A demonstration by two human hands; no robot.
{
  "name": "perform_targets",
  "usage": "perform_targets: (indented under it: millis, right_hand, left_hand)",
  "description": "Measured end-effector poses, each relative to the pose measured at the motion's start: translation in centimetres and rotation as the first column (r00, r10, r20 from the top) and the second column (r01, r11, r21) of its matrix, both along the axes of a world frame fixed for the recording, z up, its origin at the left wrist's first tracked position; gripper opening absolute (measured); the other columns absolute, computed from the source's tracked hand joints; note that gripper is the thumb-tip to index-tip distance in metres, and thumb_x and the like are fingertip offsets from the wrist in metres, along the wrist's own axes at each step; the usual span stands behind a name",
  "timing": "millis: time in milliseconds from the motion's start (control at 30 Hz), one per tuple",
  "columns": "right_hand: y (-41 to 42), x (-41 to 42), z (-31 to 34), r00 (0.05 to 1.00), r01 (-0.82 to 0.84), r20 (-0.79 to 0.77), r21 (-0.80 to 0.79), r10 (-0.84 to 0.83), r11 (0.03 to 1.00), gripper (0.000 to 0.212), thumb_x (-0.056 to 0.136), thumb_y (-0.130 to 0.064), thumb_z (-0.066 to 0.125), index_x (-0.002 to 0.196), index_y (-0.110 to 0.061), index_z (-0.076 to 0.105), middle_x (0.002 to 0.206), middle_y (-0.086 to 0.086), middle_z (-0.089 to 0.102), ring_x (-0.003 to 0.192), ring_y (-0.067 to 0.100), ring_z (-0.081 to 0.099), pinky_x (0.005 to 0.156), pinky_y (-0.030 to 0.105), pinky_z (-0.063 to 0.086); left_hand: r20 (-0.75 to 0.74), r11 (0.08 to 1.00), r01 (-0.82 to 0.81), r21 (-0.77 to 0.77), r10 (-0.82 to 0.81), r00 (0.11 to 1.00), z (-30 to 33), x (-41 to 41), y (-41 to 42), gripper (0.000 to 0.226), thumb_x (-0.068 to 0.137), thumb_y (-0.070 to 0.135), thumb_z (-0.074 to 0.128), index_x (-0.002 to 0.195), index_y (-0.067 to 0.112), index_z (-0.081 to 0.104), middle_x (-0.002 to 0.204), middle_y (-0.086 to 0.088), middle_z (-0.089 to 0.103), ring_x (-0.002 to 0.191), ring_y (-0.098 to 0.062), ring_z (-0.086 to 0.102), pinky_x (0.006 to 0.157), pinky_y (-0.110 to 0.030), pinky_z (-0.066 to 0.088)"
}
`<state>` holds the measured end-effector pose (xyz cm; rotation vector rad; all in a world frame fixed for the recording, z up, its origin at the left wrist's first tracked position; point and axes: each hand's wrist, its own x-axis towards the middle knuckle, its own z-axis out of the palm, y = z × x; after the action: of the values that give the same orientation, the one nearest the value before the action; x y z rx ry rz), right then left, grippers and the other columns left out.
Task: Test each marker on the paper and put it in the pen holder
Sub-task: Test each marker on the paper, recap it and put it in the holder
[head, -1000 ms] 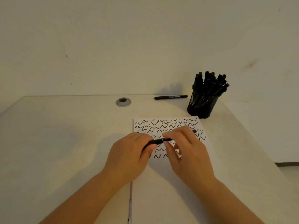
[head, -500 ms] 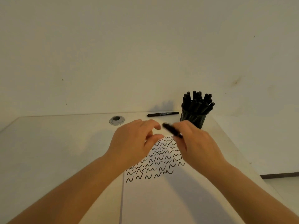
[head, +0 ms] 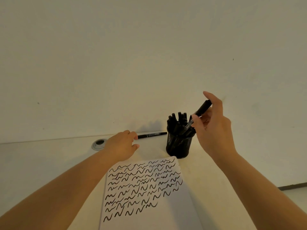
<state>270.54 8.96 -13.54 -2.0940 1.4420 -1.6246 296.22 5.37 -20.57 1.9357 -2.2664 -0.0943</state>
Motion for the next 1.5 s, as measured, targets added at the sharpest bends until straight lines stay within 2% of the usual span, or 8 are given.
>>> perform_targets:
  millis: [233,400,600,700,833,1233,1367,1500]
  right_hand:
    - [-1.9,0.0,-1.3,0.999,0.016,-0.051,0.044,-0.013,0.999,0.054,0.09,-0.014,0.055,0.129,-0.038,0.028,0.075,-0.015,0.057,0.066,-0.002,0.058,0.053,0.009,0.043]
    - [-2.6,0.1,-2.3,0.995,0.01,-0.096,0.098,0.0,0.995,0.037,0.093,-0.018,0.048,0.127,-0.028,0.037,0.073,-0.009,0.058,0.065,0.008,0.058,0.058,0.029,0.049]
    - [-3.3,0.5,-3.4,0.973,0.066,-0.226,0.135,-0.034,0.989,0.024,0.094,-0.023,0.047,0.116,-0.018,0.051,0.083,0.0,0.059,0.072,0.017,0.053,0.063,0.03,0.043]
    - [-3.3,0.7,-3.7,0.961,0.102,-0.266,0.11,-0.07,0.989,0.021,0.092,-0.021,0.051,0.111,-0.014,0.058,0.083,-0.004,0.054,0.075,0.014,0.05,0.064,0.025,0.036]
    - [-3.2,0.9,-3.9,0.953,0.131,-0.284,0.071,-0.106,0.989,0.025,0.088,-0.016,0.057,0.113,-0.012,0.063,0.095,0.002,0.065,0.086,0.019,0.056,0.071,0.023,0.037]
    - [-2.4,1.4,-4.1,0.909,0.221,-0.37,0.036,-0.192,0.975,0.037,0.083,-0.016,0.061,0.119,-0.008,0.058,0.112,0.007,0.057,0.102,0.025,0.05,0.069,0.031,0.045]
    - [-1.0,1.4,-3.2,0.916,0.231,-0.312,-0.101,-0.251,0.968,0.035,0.076,-0.01,0.066,0.11,-0.007,0.061,0.107,0.011,0.058,0.094,0.03,0.049,0.074,0.039,0.047]
    - [1.7,1.9,-3.2,0.955,0.152,-0.231,-0.162,-0.188,0.975,0.018,0.078,-0.012,0.058,0.095,-0.009,0.064,0.093,0.004,0.061,0.085,0.022,0.05,0.068,0.027,0.04]
  left_hand:
    - [0.064,1.0,0.005,-0.027,-0.003,0.998,-1.0,-1.0,-3.1,0.037,0.092,0.036,0.044,0.126,0.023,0.044,0.123,0.001,0.049,0.111,-0.02,0.046,0.082,-0.035,0.044]
    - [0.091,0.997,0.013,-0.081,-0.005,0.996,-1.9,-1.1,-4.9,0.035,0.093,0.032,0.043,0.126,0.021,0.045,0.125,0.0,0.049,0.111,-0.021,0.047,0.08,-0.036,0.044]
    - [0.098,0.995,0.006,-0.104,0.004,0.995,-3.2,-1.2,-6.2,0.032,0.094,0.032,0.041,0.124,0.023,0.049,0.12,0.0,0.052,0.107,-0.021,0.05,0.076,-0.034,0.043]
    - [0.076,0.992,-0.003,-0.13,0.013,0.997,-3.7,-1.3,-6.5,0.03,0.094,0.033,0.043,0.12,0.023,0.052,0.116,-0.001,0.054,0.104,-0.021,0.05,0.073,-0.033,0.042]
    - [0.062,0.988,-0.015,-0.153,0.025,0.998,-4.1,-1.5,-6.7,0.027,0.092,0.033,0.045,0.115,0.022,0.054,0.109,-0.002,0.056,0.099,-0.021,0.051,0.069,-0.032,0.041]
    - [0.143,0.997,-0.043,-0.057,0.051,0.988,-3.2,-1.4,-6.3,0.03,0.096,0.028,0.039,0.116,0.01,0.053,0.109,-0.012,0.05,0.101,-0.027,0.048,0.075,-0.036,0.041]
    - [0.006,0.996,-0.062,-0.056,0.063,0.998,-2.1,-0.5,-4.1,0.031,0.096,0.029,0.039,0.118,0.013,0.052,0.108,-0.009,0.051,0.095,-0.023,0.049,0.072,-0.033,0.04]
    - [-0.247,0.994,-0.093,-0.062,0.075,0.966,-0.6,-0.4,0.0,0.027,0.095,0.03,0.043,0.115,0.017,0.055,0.102,-0.003,0.051,0.085,-0.015,0.046,0.071,-0.028,0.035]
